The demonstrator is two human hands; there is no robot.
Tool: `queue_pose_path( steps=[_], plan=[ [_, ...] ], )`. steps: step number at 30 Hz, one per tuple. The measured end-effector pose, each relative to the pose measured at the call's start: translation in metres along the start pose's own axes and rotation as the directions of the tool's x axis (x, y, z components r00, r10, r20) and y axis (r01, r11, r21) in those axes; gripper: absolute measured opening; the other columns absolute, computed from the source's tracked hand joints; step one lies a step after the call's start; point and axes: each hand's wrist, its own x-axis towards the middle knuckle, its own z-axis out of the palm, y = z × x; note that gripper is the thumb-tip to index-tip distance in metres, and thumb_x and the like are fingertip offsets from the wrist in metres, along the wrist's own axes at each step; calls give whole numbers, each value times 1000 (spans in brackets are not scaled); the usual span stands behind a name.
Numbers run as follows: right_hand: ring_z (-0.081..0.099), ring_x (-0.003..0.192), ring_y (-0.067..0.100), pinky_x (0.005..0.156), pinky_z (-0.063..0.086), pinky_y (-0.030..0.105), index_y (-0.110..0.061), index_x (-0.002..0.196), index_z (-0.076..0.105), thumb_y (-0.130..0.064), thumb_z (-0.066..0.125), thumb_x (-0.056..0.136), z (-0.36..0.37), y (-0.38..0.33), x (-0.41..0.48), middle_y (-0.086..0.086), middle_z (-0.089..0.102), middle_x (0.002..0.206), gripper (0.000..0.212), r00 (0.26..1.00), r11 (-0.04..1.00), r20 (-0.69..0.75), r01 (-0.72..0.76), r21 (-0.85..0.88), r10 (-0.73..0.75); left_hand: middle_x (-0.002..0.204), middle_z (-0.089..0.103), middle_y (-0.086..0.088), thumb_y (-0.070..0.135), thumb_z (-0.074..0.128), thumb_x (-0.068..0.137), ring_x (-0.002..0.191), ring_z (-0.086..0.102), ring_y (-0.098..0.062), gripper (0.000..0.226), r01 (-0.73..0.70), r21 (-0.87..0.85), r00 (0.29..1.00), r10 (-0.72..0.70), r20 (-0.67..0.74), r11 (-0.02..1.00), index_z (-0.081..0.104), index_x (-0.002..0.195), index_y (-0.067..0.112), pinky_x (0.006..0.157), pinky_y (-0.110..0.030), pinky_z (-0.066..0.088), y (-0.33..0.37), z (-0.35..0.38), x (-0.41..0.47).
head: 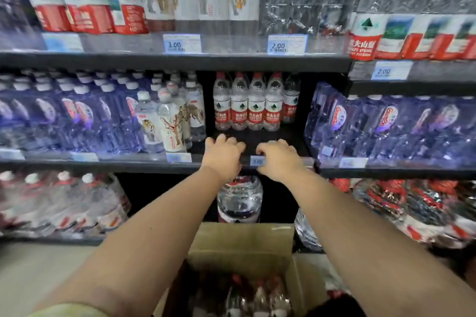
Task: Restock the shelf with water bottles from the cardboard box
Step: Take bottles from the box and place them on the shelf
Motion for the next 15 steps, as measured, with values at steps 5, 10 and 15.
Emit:
queue_pose_path(
  steps=[5,10,15],
  plan=[
    [46,114,30,90,42,39,-24,117,59,-32,68,80,68,-21,-84,4,57,120,39,995,999,95,-9,43,5,123,55,-3,30,53,88,115,45,-29,36,17,-1,999,-17,28,1000,52,123,23,91,-44,34,26,63,-90],
    [50,114,30,84,44,35,-23,118,58,-35,72,78,130,-27,-143,5,58,120,44,967,990,242,-104,99,77,126,53,-5,26,56,85,115,44,-30,41,72,-9,977,-69,200,997,50,125,23,90,-43,35,47,123,-154],
    [50,116,27,91,47,38,-25,124,54,-35,71,82,183,-29,-167,4,55,123,46,895,957,394,-270,106,209,128,50,-8,20,59,83,120,41,-33,46,192,-32,917,-167,362,981,49,128,20,97,-49,35,60,178,-196]
  ],
)
